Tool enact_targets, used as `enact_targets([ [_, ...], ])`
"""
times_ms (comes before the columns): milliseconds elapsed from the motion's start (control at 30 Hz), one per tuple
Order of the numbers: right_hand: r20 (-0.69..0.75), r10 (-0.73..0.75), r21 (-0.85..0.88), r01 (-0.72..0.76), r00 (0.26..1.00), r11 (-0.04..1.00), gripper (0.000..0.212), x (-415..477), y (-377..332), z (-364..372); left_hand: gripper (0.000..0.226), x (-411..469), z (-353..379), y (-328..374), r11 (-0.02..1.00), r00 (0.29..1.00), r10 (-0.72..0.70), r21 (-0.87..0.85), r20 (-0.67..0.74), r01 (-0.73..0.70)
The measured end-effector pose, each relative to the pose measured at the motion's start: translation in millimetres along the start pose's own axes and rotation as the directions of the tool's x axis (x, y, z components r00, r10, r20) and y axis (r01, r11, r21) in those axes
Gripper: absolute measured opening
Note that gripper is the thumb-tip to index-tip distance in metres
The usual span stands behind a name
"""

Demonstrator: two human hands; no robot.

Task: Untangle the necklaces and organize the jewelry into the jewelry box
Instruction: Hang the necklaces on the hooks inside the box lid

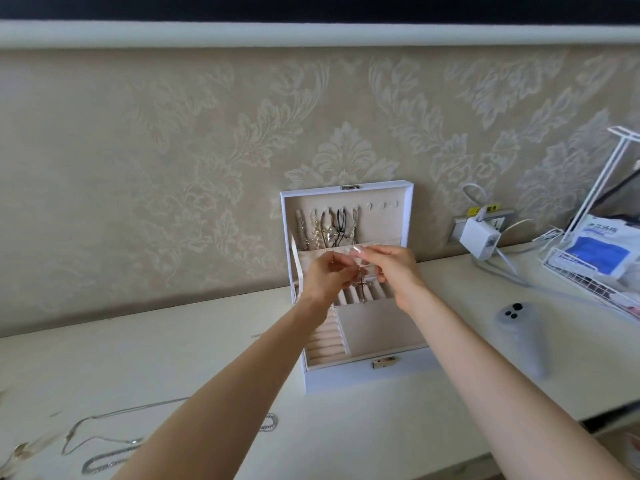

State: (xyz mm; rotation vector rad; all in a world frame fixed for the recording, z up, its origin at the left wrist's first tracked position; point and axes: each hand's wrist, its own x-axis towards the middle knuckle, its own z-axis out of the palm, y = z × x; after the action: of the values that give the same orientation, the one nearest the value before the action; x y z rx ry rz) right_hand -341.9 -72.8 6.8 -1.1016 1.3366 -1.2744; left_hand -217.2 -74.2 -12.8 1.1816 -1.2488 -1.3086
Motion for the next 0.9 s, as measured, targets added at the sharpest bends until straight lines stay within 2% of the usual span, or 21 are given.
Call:
enact_targets([
  [200,-0.011,0.062,0.061,-0.061,0.998,0.996,0.007,8,11,-6,0.008,0,4,-3,1.0,0.997,-0.008,-0.016,0.071,0.009],
  [300,0.02,0.087,0.072,-0.088,0.996,0.994,0.012,9,17,-8,0.006,1,8,-6,0.999,0.999,0.029,-0.024,0.031,-0.028],
  [467,0.024,0.145,0.142,-0.147,0.989,0.979,0.002,9,27,-10,0.009,2,9,-12,1.0,0.999,0.023,0.002,-0.022,-0.023],
  [600,-0.015,0.149,0.135,-0.146,0.989,0.98,0.017,10,33,-10,0.009,1,11,-11,1.0,0.999,-0.012,-0.02,-0.032,0.012],
  [733,-0.036,0.142,0.167,-0.134,0.989,0.977,0.018,11,33,-9,0.013,4,11,-12,0.992,0.994,-0.098,-0.09,-0.046,0.093],
  [900,0.032,0.202,0.35,-0.201,0.979,0.915,0.007,8,33,-7,0.016,8,12,-12,0.947,0.986,-0.164,-0.277,0.014,0.162],
])
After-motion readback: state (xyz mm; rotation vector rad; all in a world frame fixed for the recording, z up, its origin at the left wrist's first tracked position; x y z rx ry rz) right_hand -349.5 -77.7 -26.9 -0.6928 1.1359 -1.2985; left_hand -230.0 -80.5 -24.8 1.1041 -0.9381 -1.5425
